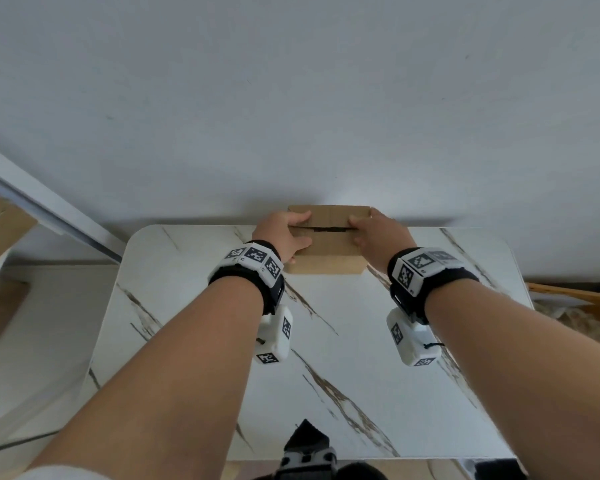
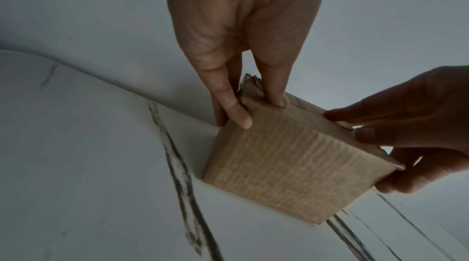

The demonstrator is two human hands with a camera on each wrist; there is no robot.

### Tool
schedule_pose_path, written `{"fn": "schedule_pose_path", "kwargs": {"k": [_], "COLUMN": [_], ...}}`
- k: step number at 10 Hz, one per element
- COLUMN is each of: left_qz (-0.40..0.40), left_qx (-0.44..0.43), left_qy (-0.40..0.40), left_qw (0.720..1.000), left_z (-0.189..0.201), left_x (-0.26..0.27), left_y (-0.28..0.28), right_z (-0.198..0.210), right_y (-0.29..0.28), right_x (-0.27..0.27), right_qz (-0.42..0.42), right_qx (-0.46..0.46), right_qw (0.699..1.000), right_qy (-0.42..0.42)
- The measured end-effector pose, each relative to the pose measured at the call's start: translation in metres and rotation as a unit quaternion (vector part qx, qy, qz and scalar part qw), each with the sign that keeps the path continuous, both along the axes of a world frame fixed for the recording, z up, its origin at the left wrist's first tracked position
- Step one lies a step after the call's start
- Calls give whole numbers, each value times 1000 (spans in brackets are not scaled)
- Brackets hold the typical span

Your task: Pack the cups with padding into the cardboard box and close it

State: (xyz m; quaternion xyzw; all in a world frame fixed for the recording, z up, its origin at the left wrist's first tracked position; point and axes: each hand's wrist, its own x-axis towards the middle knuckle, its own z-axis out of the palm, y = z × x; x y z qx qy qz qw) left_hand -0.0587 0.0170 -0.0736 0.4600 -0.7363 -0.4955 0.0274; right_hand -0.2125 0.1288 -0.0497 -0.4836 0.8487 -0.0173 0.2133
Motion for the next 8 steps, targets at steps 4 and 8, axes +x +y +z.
{"fn": "schedule_pose_path", "kwargs": {"k": [4, 8], "left_qz": [-163, -231], "left_qx": [-240, -299], "left_qy": [-221, -233], "left_qw": [931, 896], "left_z": [7, 65], "left_x": [-9, -20], "left_y": [18, 26], "right_z": [1, 56], "right_y": [10, 8], "right_x": [10, 17], "right_qz": [31, 61], "right_qx": [48, -2], "right_qw": [998, 998], "right_qy": [34, 30]}}
